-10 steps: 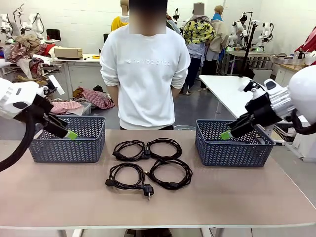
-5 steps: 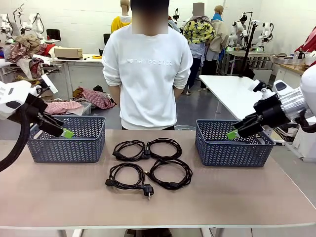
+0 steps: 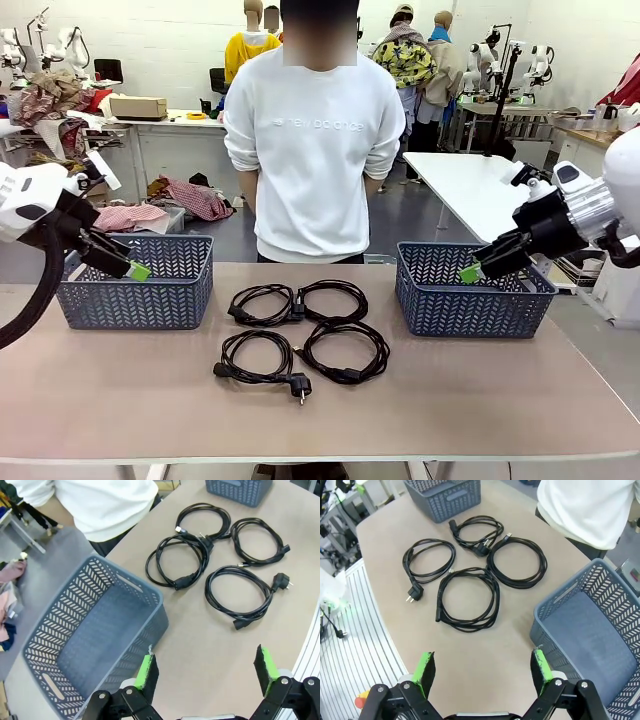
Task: Organize the cables according to human instructions.
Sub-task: Pick up a bundle of cables and place it in the basket indicated by the human.
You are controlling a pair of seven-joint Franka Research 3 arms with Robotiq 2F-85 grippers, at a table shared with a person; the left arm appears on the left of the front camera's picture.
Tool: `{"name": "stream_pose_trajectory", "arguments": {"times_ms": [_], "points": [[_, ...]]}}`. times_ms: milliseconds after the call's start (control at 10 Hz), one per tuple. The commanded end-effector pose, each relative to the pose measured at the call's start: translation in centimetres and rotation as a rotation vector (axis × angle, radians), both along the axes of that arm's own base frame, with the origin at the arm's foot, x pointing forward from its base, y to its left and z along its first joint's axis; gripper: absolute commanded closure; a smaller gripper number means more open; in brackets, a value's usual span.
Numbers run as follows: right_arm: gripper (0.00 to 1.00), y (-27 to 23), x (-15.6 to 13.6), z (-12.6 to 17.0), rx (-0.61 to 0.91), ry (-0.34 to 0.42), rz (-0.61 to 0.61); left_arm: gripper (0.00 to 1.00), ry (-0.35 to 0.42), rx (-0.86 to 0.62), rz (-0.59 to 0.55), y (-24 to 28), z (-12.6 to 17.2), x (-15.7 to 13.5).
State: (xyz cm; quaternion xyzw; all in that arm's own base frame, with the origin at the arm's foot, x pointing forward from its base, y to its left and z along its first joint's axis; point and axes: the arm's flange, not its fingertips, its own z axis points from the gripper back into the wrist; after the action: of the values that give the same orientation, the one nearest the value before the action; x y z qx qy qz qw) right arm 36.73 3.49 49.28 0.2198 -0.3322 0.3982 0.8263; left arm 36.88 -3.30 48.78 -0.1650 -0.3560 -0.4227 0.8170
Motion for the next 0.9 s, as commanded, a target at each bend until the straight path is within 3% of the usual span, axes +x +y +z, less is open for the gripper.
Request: {"name": "stream_pose_trajectory", "arguments": {"times_ms": [0,800], "points": [[0.0,-0.14,0.26,-0.03,0.015,-0.01,0.019,0.0,-0.004,-0.012,-0.014,0.16,-0.15,0.17],[0.0,-0.14,0.26,-0.03,0.015,-0.01,0.019,0.0,-0.004,-0.012,-0.014,0.16,-0.15,0.17]]}}
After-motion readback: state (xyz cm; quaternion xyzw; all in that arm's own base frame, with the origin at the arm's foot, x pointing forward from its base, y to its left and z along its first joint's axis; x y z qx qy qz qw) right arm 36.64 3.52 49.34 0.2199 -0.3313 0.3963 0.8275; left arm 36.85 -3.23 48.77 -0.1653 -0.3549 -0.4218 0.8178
